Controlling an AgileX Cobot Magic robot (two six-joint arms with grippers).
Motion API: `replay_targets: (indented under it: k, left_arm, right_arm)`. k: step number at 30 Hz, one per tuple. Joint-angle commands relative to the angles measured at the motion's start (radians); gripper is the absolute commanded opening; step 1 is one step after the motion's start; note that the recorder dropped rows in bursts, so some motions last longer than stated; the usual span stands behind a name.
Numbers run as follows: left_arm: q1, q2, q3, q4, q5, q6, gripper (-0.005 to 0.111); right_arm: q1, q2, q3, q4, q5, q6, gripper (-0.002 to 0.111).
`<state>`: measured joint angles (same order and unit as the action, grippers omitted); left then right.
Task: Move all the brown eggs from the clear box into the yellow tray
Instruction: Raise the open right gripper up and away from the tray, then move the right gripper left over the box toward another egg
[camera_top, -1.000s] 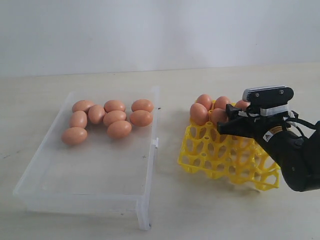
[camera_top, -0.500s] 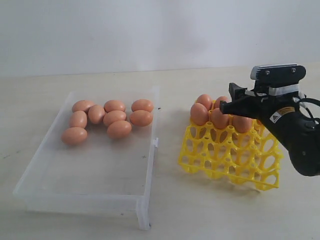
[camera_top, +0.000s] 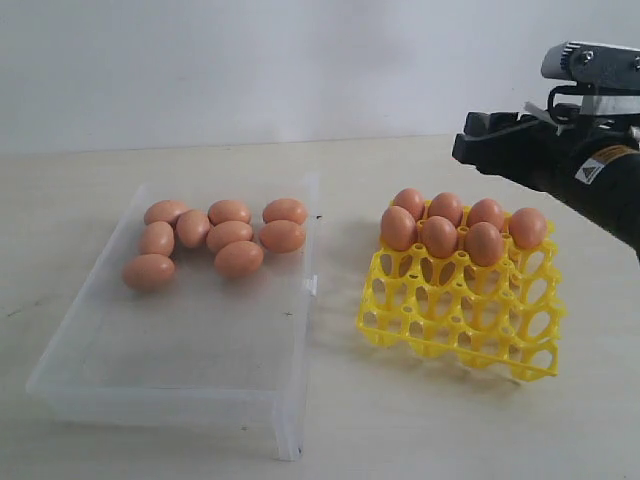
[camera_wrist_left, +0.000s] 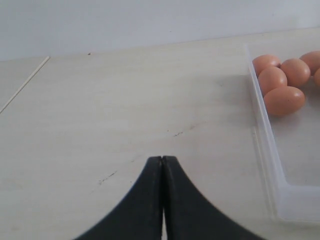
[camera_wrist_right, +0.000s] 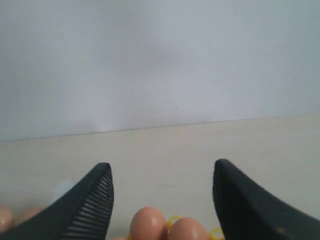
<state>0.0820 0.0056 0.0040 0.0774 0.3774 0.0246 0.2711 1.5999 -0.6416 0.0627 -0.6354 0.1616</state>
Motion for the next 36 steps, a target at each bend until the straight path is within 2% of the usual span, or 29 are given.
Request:
replay_targets:
  k: [1, 4, 5, 9, 13, 21, 23, 28, 36]
  left_arm:
    - [-0.006, -0.006, -0.004, -0.007, 0.001, -0.002, 0.000]
    - [-0.006, -0.006, -0.004, -0.007, 0.001, -0.002, 0.000]
    - [-0.006, -0.006, -0.004, -0.007, 0.001, -0.002, 0.000]
    - [-0.006, -0.006, -0.004, -0.007, 0.001, -0.002, 0.000]
    - [-0.006, -0.006, -0.004, -0.007, 0.001, -0.002, 0.000]
    - [-0.006, -0.006, -0.004, -0.007, 0.001, -0.002, 0.000]
    - [-0.006, -0.006, -0.004, -0.007, 0.001, -0.002, 0.000]
    - [-0.006, -0.006, -0.004, -0.007, 0.001, -0.002, 0.000]
    - [-0.006, -0.006, -0.004, -0.007, 0.001, -0.002, 0.000]
  right_arm:
    - [-0.003, -0.090, -0.035, -0.026, 0.197, 0.021, 0.034]
    - [-0.003, -0.151, -0.058, -0.069, 0.285, 0.008, 0.006]
    - [-0.003, -0.172, -0.068, -0.073, 0.313, -0.018, 0.000]
    - [-0.003, -0.268, -0.116, -0.073, 0.417, -0.076, 0.000]
    - [-0.003, -0.401, -0.137, -0.107, 0.448, -0.052, 0.000]
    - [-0.003, -0.499, -0.199, -0.063, 0.809, -0.030, 0.000]
    - [0.038, -0.499, -0.216, -0.047, 0.880, -0.099, 0.000]
    - [0.179, -0.493, -0.296, 0.173, 1.039, -0.419, 0.000]
    - [0.257, -0.431, -0.431, 0.120, 1.119, -0.446, 0.000]
